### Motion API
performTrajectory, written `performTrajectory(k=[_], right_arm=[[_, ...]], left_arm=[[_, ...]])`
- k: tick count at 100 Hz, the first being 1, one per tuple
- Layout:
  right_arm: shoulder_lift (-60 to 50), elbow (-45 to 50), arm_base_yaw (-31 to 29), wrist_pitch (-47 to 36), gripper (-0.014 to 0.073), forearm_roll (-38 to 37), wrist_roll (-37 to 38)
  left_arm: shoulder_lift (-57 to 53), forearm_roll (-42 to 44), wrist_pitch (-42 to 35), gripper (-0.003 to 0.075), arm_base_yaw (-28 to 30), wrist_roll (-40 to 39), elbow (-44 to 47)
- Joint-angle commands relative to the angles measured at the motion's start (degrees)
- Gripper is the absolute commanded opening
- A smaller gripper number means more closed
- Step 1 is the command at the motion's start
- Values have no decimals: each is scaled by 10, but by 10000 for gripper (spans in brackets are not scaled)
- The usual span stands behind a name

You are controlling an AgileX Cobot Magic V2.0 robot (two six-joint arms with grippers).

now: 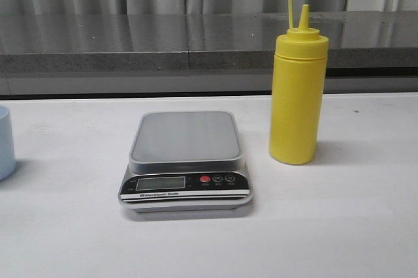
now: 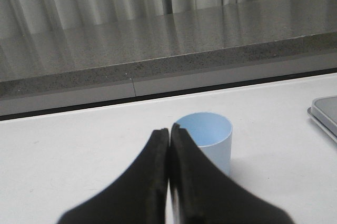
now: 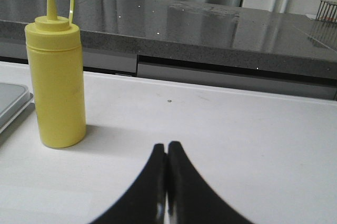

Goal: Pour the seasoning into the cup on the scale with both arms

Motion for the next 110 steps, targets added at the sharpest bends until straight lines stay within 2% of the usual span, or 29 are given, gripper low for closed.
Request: performTrajectory(k=[1,32,51,67,88,110], right_arm=[[-9,0,-4,-46,-120,0,-4],[-9,0,-4,-46,-120,0,-4],[-9,0,-4,-46,-120,0,-4],[-9,0,-4,-46,-120,0,-4],[-9,0,-4,-46,-120,0,-4],[-9,0,-4,-45,-120,0,-4]], left_arm=[[-18,-6,-51,-18,-1,-7,5],[-18,-11,-68,-18,-1,-7,5],[-13,-47,-68,-18,-1,-7,-46],[35,-92,-16,-18,-1,-7,-127],[173,-96,76,-18,-1,-9,-259],[364,-93,251,-18,-1,-9,-430]])
